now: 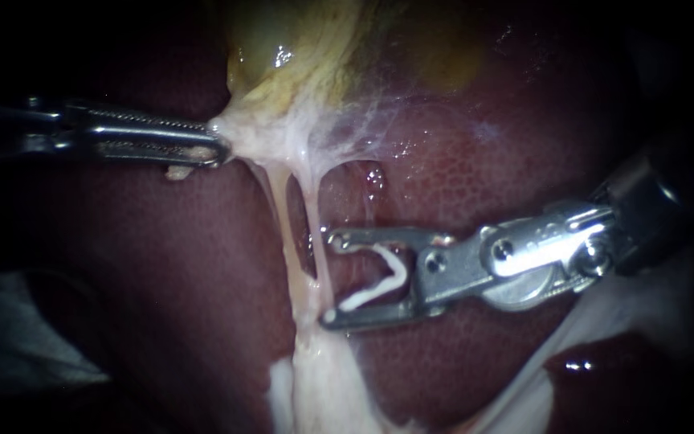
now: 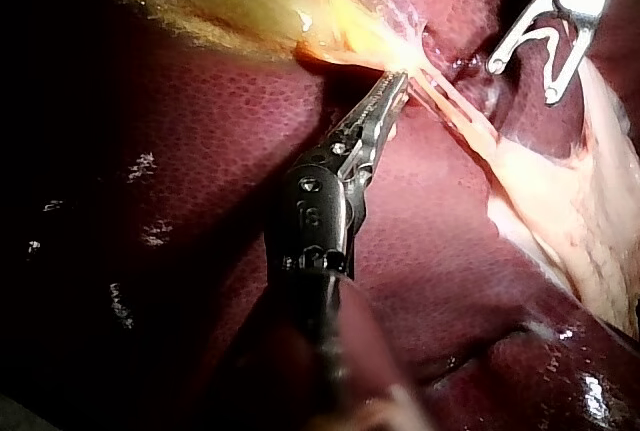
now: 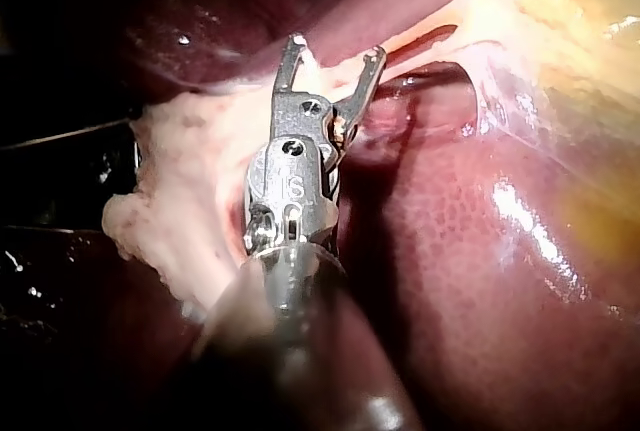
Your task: Clipping first clip left tube
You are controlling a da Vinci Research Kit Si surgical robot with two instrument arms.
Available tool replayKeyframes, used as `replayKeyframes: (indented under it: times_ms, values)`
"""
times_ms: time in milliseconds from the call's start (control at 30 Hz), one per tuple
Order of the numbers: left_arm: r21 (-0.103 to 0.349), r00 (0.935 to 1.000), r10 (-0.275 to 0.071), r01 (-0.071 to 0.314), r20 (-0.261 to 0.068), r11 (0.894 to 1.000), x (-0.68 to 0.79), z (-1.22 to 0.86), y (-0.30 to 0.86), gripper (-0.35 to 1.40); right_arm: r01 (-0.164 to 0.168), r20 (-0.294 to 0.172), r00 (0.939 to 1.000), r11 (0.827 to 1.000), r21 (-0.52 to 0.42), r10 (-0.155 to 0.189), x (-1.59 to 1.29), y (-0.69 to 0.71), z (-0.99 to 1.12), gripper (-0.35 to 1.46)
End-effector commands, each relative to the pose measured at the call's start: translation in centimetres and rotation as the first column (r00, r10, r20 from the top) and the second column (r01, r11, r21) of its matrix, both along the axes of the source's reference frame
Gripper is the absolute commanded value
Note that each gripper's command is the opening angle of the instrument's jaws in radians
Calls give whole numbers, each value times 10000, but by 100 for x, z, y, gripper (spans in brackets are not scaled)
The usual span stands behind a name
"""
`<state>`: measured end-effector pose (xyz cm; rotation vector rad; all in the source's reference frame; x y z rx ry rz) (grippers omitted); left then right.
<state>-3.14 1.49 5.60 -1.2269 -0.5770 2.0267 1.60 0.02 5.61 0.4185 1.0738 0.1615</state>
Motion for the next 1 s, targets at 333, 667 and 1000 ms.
replayKeyframes:
  times_ms: [333, 667, 1000]
  values:
    - [-2, 10000, -4, 4, -3, 10000, 0, 0, 0, -35, -22, -7, 10000, 9999, 126, 22, 11, -3, 13, 50]
    - [-3, 10000, -10, 10, -8, 10000, -1, 0, -1, -35, 4, 40, 10000, 9997, 239, -5, 15, -4, 33, 50]
    - [-3, 10000, -30, 30, -22, 10000, -2, -3, -2, -35, 75, 89, 9999, 9991, 410, -79, 17, -3, 58, 50]
